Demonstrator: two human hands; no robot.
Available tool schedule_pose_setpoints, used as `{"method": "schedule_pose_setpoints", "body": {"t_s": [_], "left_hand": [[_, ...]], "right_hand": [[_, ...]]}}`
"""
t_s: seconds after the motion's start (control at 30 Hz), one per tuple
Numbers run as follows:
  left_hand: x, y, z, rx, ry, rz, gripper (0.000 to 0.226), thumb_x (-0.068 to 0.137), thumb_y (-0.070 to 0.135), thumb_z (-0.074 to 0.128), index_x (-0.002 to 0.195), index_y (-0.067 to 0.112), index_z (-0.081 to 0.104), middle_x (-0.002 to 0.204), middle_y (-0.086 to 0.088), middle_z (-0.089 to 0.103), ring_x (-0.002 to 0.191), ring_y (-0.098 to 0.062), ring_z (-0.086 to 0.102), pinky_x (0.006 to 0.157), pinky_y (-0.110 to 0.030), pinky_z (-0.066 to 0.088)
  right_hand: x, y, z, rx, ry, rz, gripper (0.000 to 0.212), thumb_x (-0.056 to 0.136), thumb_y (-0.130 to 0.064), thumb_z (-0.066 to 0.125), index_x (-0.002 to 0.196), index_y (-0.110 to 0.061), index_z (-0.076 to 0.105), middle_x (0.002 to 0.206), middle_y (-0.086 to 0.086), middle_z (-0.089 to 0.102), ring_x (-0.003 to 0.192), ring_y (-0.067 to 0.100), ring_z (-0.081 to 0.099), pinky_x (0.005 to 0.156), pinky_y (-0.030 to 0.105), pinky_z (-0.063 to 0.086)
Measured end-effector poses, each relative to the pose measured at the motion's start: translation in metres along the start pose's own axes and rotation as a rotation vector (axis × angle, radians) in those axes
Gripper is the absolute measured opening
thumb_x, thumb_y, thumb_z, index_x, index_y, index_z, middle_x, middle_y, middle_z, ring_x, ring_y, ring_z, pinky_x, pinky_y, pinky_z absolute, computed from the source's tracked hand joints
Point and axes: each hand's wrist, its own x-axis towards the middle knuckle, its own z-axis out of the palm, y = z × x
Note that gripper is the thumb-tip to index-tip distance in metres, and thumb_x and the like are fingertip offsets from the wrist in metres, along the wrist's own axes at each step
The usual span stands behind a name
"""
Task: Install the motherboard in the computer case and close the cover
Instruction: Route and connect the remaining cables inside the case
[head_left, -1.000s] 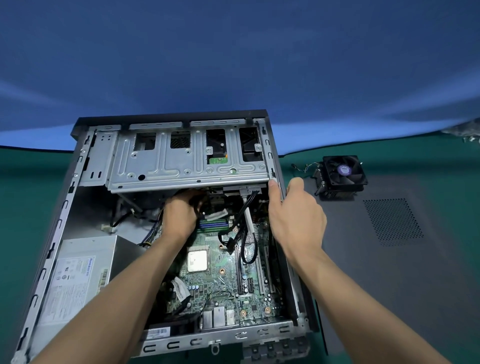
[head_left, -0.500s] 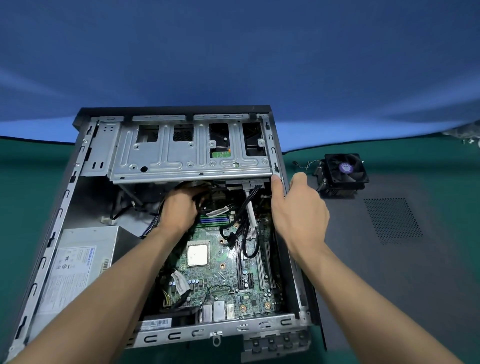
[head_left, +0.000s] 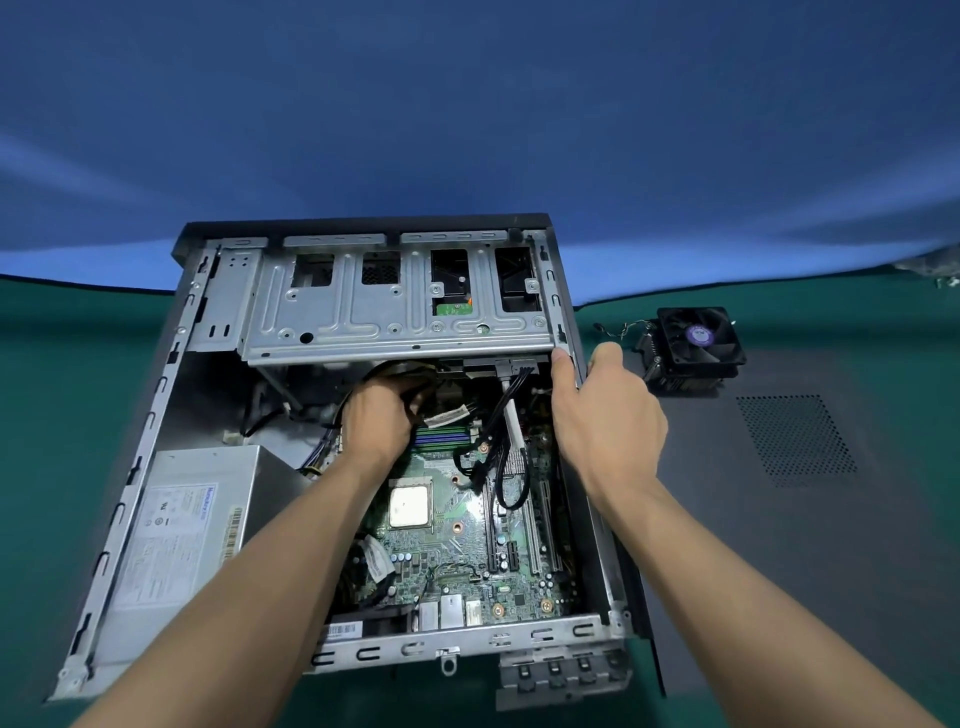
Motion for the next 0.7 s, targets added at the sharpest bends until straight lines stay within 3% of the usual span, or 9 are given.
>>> {"method": "schedule_pose_setpoints", "body": {"t_s": [0.17,0.3,0.4,0.53,0.63,0.7], "left_hand": [[0.002,0.001,0.000,-0.010,0.015,0.001,0.024,0.089,0.017,0.063,0.088,-0.005,0.070,0.066,-0.020,0.058,0.063,-0.033,0.060,0.057,-0.028,0.037],[-0.001,0.004,0.002,0.007,0.045,-0.008,0.016,0.088,0.006,0.062,0.101,0.002,0.072,0.080,-0.023,0.068,0.059,-0.028,0.053,0.057,-0.027,0.035],[-0.001,0.009,-0.003,0.105,-0.032,-0.013,0.018,0.087,-0.004,0.055,0.093,0.000,0.071,0.080,-0.018,0.068,0.068,-0.031,0.061,0.060,-0.028,0.036],[-0.018,0.025,-0.013,0.264,-0.194,0.053,0.020,0.084,-0.009,0.048,0.082,0.004,0.063,0.060,0.002,0.050,0.052,-0.012,0.046,0.066,-0.024,0.049],[-0.032,0.032,-0.020,0.297,-0.246,0.138,0.026,0.085,-0.010,0.044,0.105,0.002,0.056,0.084,-0.004,0.057,0.075,-0.017,0.056,0.084,-0.032,0.052],[-0.037,0.036,-0.031,0.313,-0.269,0.189,0.034,0.085,-0.006,0.044,0.118,0.004,0.050,0.104,-0.010,0.060,0.091,-0.023,0.059,0.079,-0.029,0.050]], "right_hand": [[0.002,0.001,0.001,-0.012,-0.006,-0.001,0.039,0.099,-0.049,0.031,0.089,-0.012,0.039,0.061,-0.002,0.045,0.051,0.012,0.037,0.047,0.031,0.019],[0.002,0.000,-0.001,0.008,-0.026,0.012,0.040,0.099,-0.050,0.031,0.086,-0.012,0.039,0.061,-0.001,0.047,0.051,0.012,0.040,0.047,0.030,0.021],[0.002,-0.002,-0.001,-0.006,-0.043,0.037,0.041,0.099,-0.050,0.031,0.085,-0.012,0.040,0.062,0.000,0.049,0.053,0.012,0.041,0.053,0.034,0.028],[0.001,-0.004,-0.004,-0.001,-0.059,0.067,0.043,0.098,-0.052,0.031,0.080,-0.014,0.038,0.061,0.000,0.050,0.052,0.013,0.043,0.052,0.033,0.030],[0.001,-0.004,-0.005,-0.002,-0.069,0.080,0.044,0.097,-0.055,0.030,0.077,-0.016,0.037,0.062,-0.001,0.051,0.053,0.013,0.046,0.052,0.032,0.031],[-0.001,-0.005,-0.006,-0.004,-0.080,0.078,0.044,0.097,-0.056,0.030,0.073,-0.019,0.035,0.060,-0.002,0.051,0.053,0.011,0.046,0.051,0.031,0.030]]}}
